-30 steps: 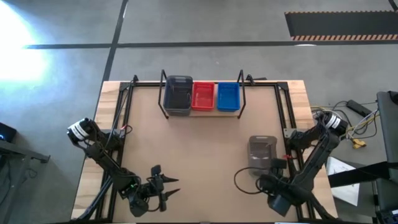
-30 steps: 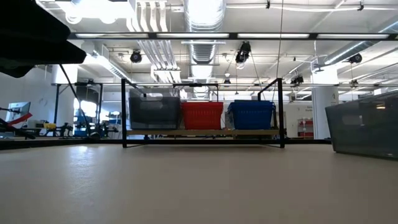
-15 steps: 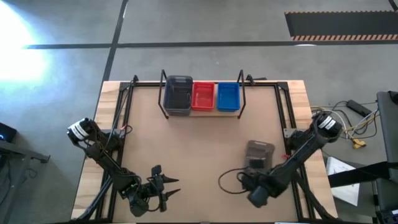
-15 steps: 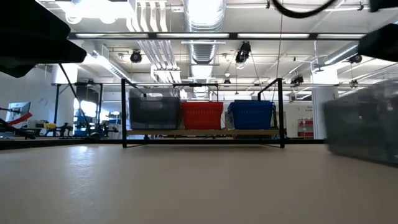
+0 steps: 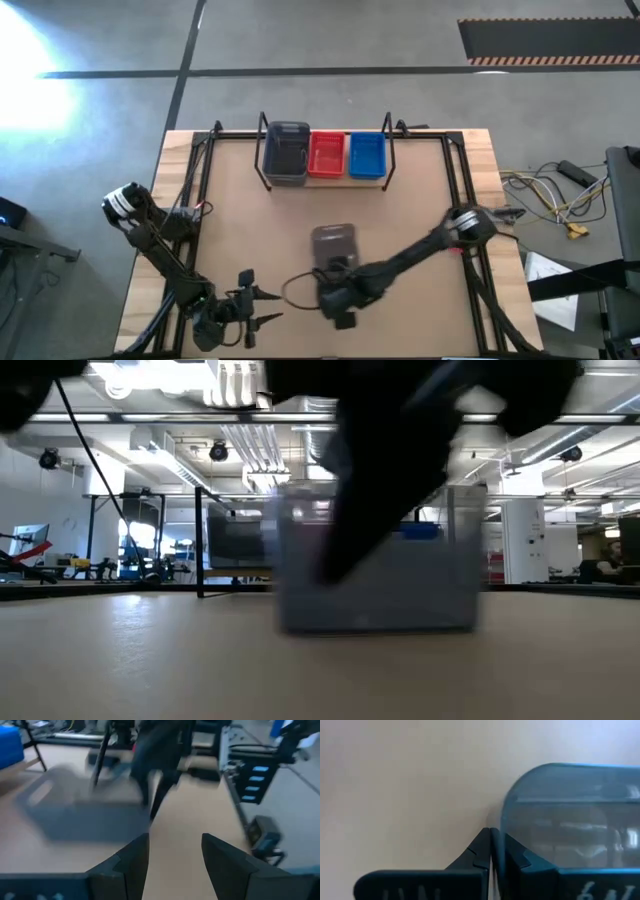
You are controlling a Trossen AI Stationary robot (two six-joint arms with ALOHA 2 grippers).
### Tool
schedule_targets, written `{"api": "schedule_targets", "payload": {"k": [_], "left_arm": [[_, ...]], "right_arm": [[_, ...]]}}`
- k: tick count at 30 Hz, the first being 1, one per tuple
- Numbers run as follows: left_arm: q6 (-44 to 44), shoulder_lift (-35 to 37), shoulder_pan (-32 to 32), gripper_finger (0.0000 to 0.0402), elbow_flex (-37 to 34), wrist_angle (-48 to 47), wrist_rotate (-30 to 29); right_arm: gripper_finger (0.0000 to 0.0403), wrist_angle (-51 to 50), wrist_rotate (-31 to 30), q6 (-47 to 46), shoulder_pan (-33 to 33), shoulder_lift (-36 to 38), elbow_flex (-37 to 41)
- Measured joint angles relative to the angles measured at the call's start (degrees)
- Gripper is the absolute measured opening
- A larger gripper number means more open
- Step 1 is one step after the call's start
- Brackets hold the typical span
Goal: Stack baskets on shelf by color
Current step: Stack the black bin on the other black bins on the shelf
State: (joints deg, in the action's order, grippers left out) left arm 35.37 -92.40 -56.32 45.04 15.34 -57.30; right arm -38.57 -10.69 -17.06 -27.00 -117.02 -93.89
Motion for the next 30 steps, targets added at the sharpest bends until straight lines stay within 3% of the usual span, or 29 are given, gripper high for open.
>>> {"api": "schedule_targets", "payload": {"k": [9,15,24,30], "left_arm": [[-1.86,4.39,-4.09,0.0167,-0.04,-0.78,-3.4],[-1.22,3.88,-4.68,0.0166,-0.07,-0.9,-3.7],[-1.22,3.83,-4.74,0.0166,-0.09,-0.86,-3.69],[-1.22,3.83,-4.75,0.0166,-0.16,-0.88,-3.66]], "right_arm": [[0.0009,2.96,0.17,13.05,6.88,-16.69,-24.5],[0.0033,2.33,0.32,17.95,9.27,-22.52,-35.63],[0.0132,-2.87,0.21,21.25,9.35,-18.66,-38.04],[0.0148,-14.95,-2.43,15.35,6.78,-12.85,-37.1]]}}
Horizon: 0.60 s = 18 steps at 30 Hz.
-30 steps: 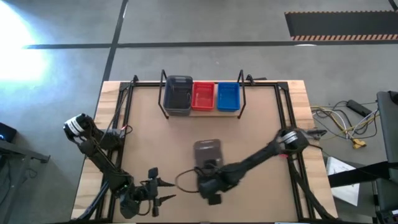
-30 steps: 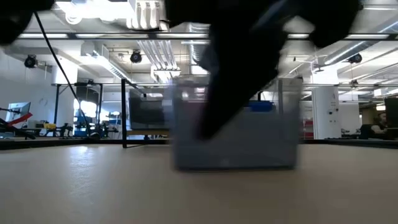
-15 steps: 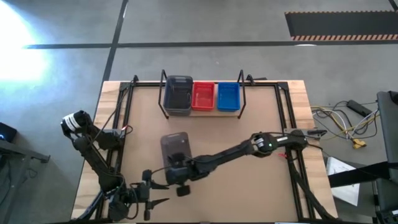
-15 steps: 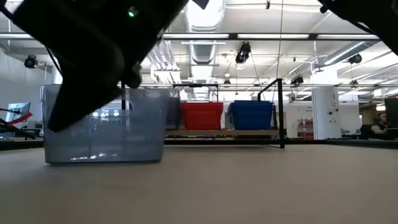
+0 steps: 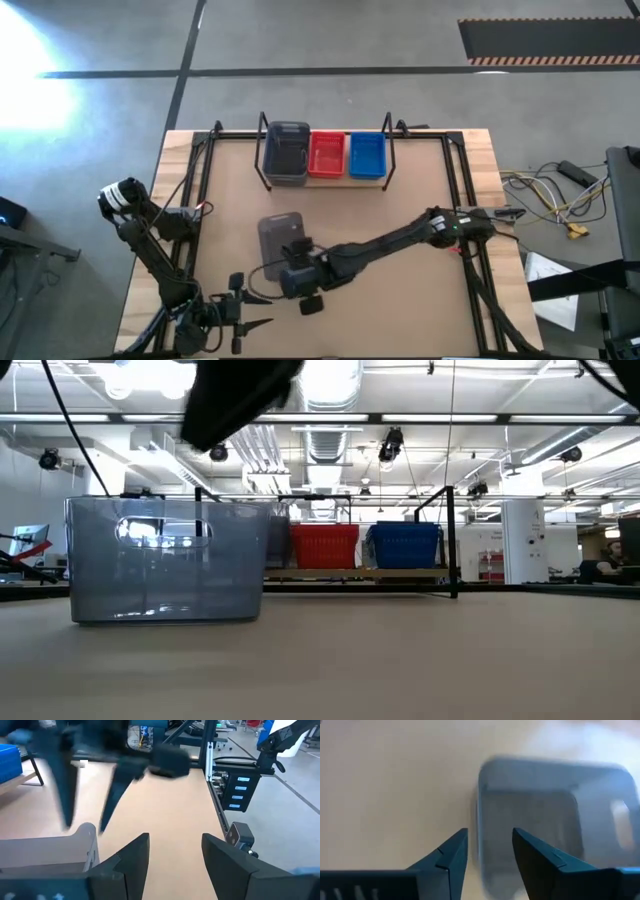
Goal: Stack baskets on shelf by color
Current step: Stack the black bin on the other black bins on the shelf
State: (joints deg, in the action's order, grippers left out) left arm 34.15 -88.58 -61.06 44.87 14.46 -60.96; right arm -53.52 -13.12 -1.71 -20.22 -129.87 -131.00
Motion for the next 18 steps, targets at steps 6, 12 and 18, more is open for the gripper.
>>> {"api": "schedule_targets", "payload": {"k": [6,12,18], "left_arm": [[-0.02,0.0,0.05,0.0166,-0.16,-0.04,-1.29],[-0.07,0.0,1.24,0.0166,-0.17,-0.05,-2.21],[-0.09,-0.02,4.55,0.0166,-0.19,-0.48,-2.24]], "right_arm": [[0.0127,-5.94,-11.91,-6.64,-6.89,5.27,7.31],[0.0097,-2.2,-20.64,-20.05,-15.88,11.26,23.42],[0.0068,16.2,-30.12,-33.93,-24.87,15.36,43.24]]}}
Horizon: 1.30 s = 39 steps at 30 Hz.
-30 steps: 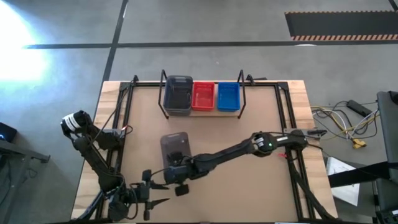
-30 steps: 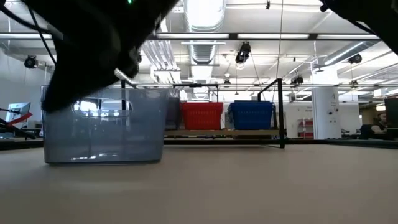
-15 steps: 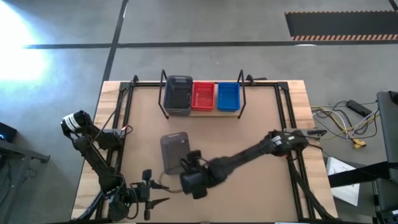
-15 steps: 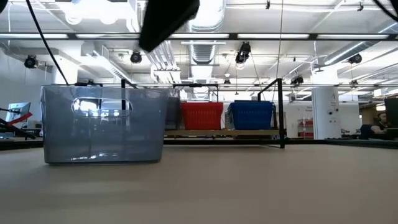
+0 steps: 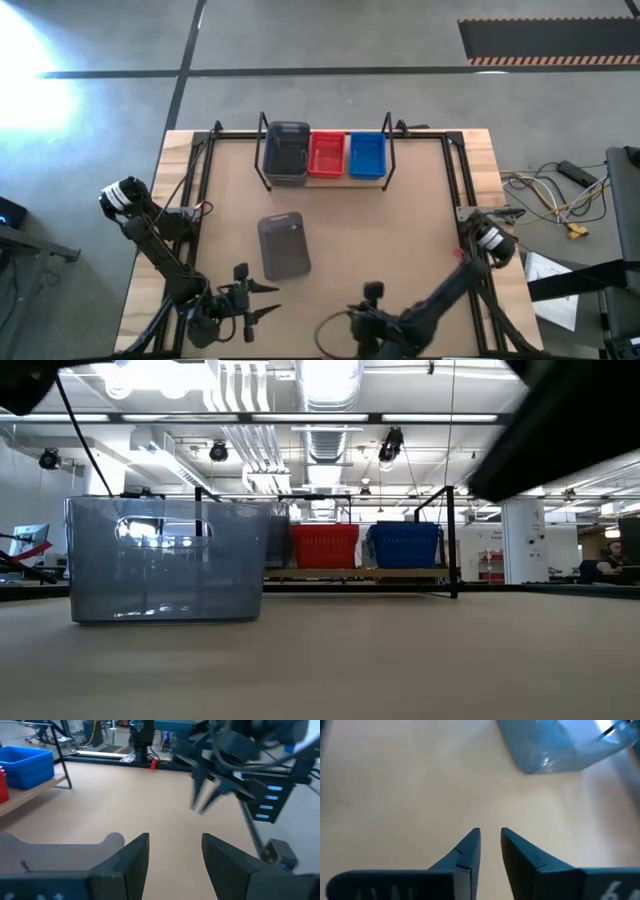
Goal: Stack baskets on shelf by color
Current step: Stack the black bin on the other black bins on the shelf
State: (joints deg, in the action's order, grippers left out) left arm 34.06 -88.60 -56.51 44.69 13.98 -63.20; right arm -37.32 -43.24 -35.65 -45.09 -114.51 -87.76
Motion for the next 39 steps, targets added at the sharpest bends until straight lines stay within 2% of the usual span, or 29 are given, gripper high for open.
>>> {"api": "schedule_targets", "payload": {"k": [4,9,13,16,20,23,25,27,33,39], "left_arm": [[-1.74,0.0,2.72,0.0166,0.0,0.03,0.79],[-3.66,0.0,7.91,0.0166,0.0,0.01,2.05],[-10.33,0.0,13.92,0.0166,2.25,-1.68,15.16],[-9.96,0.0,17.55,0.0166,7.55,-14.43,23.26],[-5.13,-0.67,19.42,0.0166,15.87,-39.59,26.82],[-2.2,-1.31,19.54,0.0166,19.28,-48.39,31.63],[-0.28,-1.33,19.55,0.0166,19.41,-47.94,36.95],[1.2,-1.33,19.51,0.0166,18.62,-44.57,38.85],[3.09,-2.81,19.8,0.0166,15.05,-41.31,34.73],[3.31,-7.71,20.96,0.0164,13.46,-36.96,36.75]], "right_arm": [[0.0054,15.53,-4.54,-4.81,-4.01,1.14,9.27],[0.0042,37.79,-14.79,-1.37,-6.46,1.29,17.53],[0.0038,53.38,-17.44,4.53,-5.99,0.05,22.13],[0.0038,60.99,-17.12,7.5,-5.2,-0.84,24.12],[0.0038,63.88,-16.83,8.71,-4.86,-0.86,25.17],[0.0038,63.64,-16.81,9.39,-4.88,-0.86,24.87],[0.0038,63.84,-16.81,9.43,-4.88,-0.86,24.44],[0.0038,63.73,-16.81,9.89,-4.88,-0.86,24.19],[0.0038,63.69,-16.79,10.54,-4.88,-0.85,24.23],[0.0038,63.73,-16.74,9.72,-4.88,-0.84,24.44]]}}
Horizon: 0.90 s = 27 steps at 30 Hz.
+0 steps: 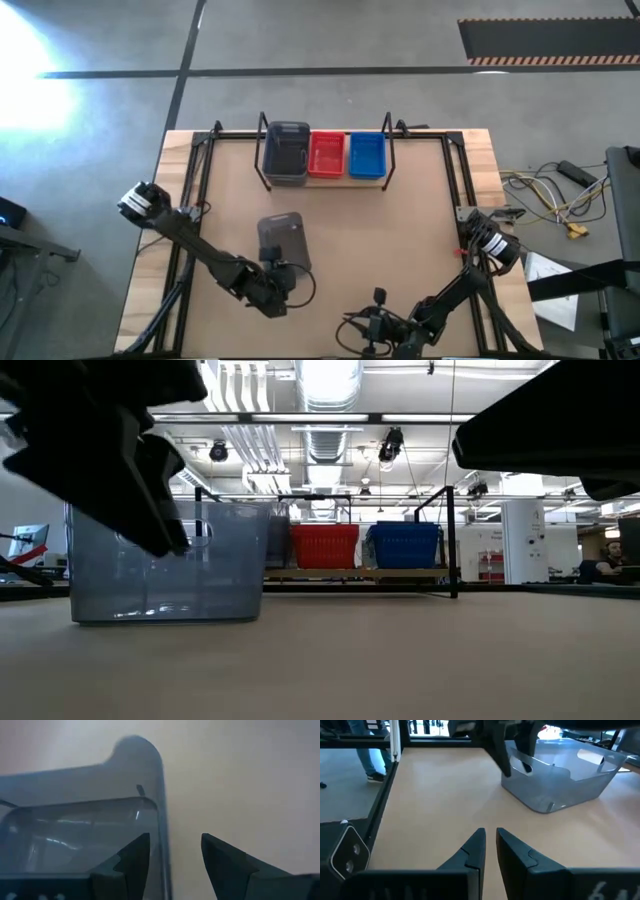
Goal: Stack baskets on shelf by color
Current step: Stack the black bin on the other black bins on the shelf
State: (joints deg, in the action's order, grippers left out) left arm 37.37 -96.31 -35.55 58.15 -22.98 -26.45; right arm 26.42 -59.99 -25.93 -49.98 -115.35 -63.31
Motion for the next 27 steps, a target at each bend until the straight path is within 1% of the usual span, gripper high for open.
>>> {"api": "schedule_targets", "payload": {"k": [2,5,8,10,12,13,15,21,23,27], "left_arm": [[-0.01,-1.46,-0.02,0.0153,0.03,0.83,0.03],[-0.08,-3.89,-0.02,0.0124,0.77,1.79,0.14],[-0.15,-5.4,0.02,0.0084,2.05,1.82,2.36],[-0.4,-6.3,-0.43,0.005,3.07,1.99,5.38],[-2.59,-6.56,-1.85,0.0019,4.61,1.98,7.25],[-3.63,-6.51,-2.79,0.0012,5.7,2.57,7.54],[-3.9,-6.19,-4.58,0.001,8.64,3.63,8.08],[-8.44,-5.78,-9.85,0.0002,19.5,-0.12,8.79],[-9.82,-5.61,-11.03,0.0002,23.9,-3.98,6.82],[-13.81,-5.6,-11.77,0.0002,32.15,-15.08,0.24]], "right_arm": [[0.0038,0.03,0.01,-0.13,0.0,-0.01,0.06],[0.0038,0.0,0.17,-0.31,0.0,0.0,0.12],[0.0038,0.0,0.39,-0.44,0.02,-0.02,0.21],[0.0038,0.0,0.4,-0.44,0.02,0.0,0.22],[0.0038,0.0,0.42,-0.53,0.02,-0.01,0.2],[0.0038,0.0,0.42,-0.55,0.02,-0.02,0.21],[0.0038,0.0,0.4,-0.55,0.02,0.0,0.21],[0.0038,0.0,0.42,-0.6,0.02,-0.01,0.21],[0.0038,-0.01,0.42,-0.6,0.0,-0.01,0.21],[0.0038,-0.02,0.42,-0.59,0.02,-0.02,0.22]]}}
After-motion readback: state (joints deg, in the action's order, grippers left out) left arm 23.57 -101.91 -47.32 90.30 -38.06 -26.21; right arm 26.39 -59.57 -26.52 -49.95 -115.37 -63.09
